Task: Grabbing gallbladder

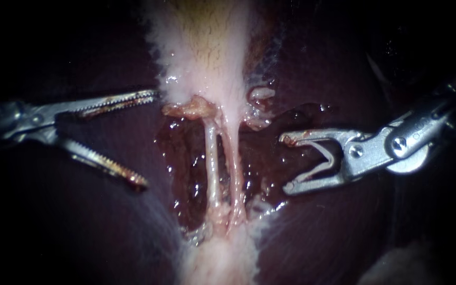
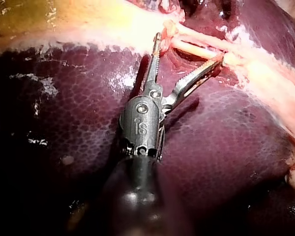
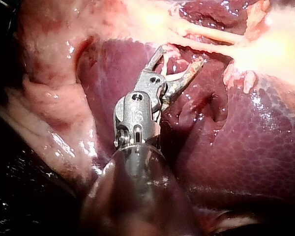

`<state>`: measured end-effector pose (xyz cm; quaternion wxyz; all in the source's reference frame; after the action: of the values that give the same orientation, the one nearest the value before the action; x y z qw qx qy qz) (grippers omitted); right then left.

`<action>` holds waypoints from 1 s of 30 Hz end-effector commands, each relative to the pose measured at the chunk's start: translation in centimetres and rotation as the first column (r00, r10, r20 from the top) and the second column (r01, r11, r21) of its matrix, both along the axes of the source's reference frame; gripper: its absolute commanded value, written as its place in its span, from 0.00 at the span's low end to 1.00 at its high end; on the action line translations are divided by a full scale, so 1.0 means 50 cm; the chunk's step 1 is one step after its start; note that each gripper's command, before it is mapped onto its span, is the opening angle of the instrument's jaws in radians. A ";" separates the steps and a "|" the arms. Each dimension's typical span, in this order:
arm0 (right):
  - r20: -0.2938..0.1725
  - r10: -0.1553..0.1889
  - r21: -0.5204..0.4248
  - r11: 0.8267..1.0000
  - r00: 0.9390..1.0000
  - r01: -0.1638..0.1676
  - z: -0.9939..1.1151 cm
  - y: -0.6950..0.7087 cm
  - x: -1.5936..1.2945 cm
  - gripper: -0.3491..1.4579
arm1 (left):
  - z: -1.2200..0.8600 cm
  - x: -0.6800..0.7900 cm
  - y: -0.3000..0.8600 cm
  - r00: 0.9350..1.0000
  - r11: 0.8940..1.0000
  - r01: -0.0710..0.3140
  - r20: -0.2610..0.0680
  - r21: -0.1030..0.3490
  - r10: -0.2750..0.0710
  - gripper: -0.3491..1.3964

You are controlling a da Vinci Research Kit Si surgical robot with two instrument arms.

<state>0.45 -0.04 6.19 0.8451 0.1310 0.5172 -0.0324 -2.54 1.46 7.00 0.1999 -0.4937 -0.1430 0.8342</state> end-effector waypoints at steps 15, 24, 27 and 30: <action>0.000 -0.001 0.000 1.000 1.000 0.001 0.0000 -0.0001 0.0000 0.47 | 0.0080 -0.0075 0.0057 0.997 1.000 0.001 -0.076 0.016 0.000 0.67; 0.000 -0.001 0.000 1.000 1.000 0.001 0.0000 -0.0002 0.0001 0.47 | 0.0079 -0.0067 0.0054 0.995 0.998 0.042 -0.097 0.044 -0.038 0.45; -0.001 -0.001 0.000 1.000 1.000 0.001 -0.0001 -0.0003 0.0001 0.47 | 0.0079 -0.0061 0.0053 0.994 0.998 0.052 -0.102 0.046 -0.048 0.38; -0.001 -0.001 0.000 1.000 1.000 0.001 -0.0002 -0.0003 0.0001 0.47 | 0.0076 -0.0055 0.0052 0.992 0.996 0.063 -0.108 0.055 -0.057 0.33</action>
<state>0.45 -0.06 6.18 0.8449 0.1312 0.5175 -0.0330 -2.80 1.72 7.38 0.2481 -0.4447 -0.1410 0.8490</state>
